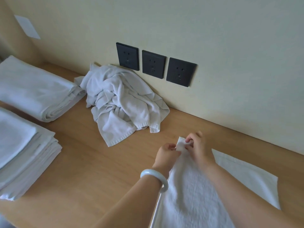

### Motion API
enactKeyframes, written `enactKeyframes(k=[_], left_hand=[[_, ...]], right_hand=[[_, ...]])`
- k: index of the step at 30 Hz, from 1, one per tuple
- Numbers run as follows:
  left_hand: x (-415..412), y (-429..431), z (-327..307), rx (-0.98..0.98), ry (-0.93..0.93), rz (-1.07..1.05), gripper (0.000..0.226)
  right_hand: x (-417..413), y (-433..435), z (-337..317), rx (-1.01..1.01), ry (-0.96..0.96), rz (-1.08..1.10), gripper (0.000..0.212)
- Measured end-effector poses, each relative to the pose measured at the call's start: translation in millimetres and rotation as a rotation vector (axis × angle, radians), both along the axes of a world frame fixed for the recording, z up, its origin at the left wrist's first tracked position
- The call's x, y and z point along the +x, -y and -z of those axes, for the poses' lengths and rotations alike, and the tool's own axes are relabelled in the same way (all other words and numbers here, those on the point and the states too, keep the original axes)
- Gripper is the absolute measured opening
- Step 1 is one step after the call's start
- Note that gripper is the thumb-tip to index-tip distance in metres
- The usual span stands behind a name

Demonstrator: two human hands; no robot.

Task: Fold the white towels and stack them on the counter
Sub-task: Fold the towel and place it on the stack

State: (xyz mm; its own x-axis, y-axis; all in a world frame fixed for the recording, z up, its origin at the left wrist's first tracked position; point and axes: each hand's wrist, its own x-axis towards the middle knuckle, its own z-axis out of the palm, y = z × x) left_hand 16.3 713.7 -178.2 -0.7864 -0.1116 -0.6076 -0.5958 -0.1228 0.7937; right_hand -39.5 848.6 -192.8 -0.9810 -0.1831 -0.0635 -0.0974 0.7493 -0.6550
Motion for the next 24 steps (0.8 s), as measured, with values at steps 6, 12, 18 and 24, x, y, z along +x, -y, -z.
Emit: enactKeyframes(k=[6, 12, 18, 24], left_hand=[[-17.1, -3.7, 12.9, -0.079, -0.029, 0.009, 0.033], [22.2, 5.1, 6.4, -0.224, -0.001, 0.051, 0.022], [129.9, 26.5, 14.1, -0.107, 0.137, 0.171, 0.01], [173.8, 47.7, 11.7, -0.048, 0.219, 0.245, 0.006]], right_hand=[[-5.1, -3.1, 6.3, 0.002, -0.064, -0.038, 0.008], [-30.2, 11.1, 11.0, 0.049, 0.029, 0.001, 0.017], [-33.0, 15.3, 4.3, 0.181, 0.033, 0.056, 0.016], [9.6, 35.3, 2.4, 0.448, -0.232, -0.035, 0.027]])
